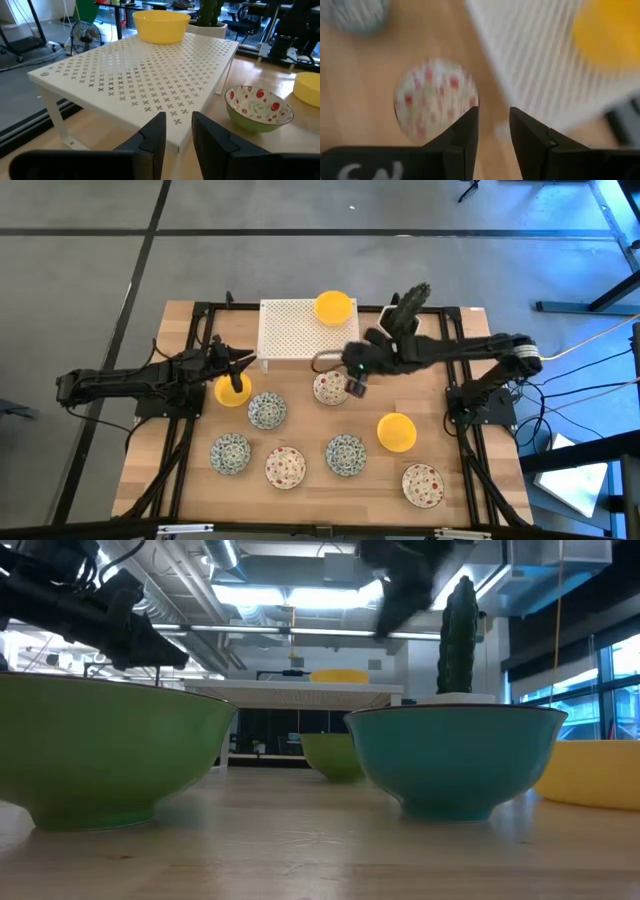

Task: Pick & Place Mini bowls
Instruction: Stack the right yellow bowl on top of the yellow bowl on the shelf

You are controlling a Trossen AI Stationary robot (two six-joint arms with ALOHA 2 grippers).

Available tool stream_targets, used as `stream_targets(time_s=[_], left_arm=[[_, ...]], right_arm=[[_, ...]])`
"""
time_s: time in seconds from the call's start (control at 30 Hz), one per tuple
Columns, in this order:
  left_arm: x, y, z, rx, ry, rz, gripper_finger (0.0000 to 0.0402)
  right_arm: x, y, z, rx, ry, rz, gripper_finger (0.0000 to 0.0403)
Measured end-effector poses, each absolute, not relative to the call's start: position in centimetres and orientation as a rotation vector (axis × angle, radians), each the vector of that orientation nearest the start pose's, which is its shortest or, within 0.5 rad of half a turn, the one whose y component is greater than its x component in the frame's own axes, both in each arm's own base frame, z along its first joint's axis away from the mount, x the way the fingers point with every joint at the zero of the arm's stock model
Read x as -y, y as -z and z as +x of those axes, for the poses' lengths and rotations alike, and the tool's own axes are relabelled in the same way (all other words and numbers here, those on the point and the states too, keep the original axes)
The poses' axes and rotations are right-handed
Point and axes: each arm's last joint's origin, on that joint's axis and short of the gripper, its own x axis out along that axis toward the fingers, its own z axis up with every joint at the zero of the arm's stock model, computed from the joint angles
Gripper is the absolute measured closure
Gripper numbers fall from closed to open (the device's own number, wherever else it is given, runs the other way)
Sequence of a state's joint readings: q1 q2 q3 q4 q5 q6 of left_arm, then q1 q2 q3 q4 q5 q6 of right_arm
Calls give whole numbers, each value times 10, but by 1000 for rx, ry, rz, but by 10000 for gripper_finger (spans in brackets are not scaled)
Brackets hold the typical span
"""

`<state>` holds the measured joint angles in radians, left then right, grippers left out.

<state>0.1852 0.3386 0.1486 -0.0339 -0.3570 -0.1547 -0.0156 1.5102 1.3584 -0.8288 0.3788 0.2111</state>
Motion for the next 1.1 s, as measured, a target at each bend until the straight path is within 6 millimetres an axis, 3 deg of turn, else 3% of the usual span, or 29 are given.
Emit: stream_targets(time_s=[0.13,0.3,0.5,0.63,0.9,1.1], left_arm=[[-31,-184,112,-172,-541,-134,313],[-31,-184,112,-171,-541,-137,313],[-31,-184,112,-161,-543,-160,313],[-30,-184,112,-160,-528,-176,313],[-30,-184,113,-160,-515,-182,313],[-30,-184,112,-160,-515,-183,313]], right_arm=[[1,-285,285,-1063,453,147,293],[-18,-264,270,-1216,352,312,292],[-31,-227,251,-1412,246,318,289],[-31,-205,237,-1531,194,382,258],[-30,-185,225,-1584,192,351,181],[-30,-175,227,-1525,186,348,196]])
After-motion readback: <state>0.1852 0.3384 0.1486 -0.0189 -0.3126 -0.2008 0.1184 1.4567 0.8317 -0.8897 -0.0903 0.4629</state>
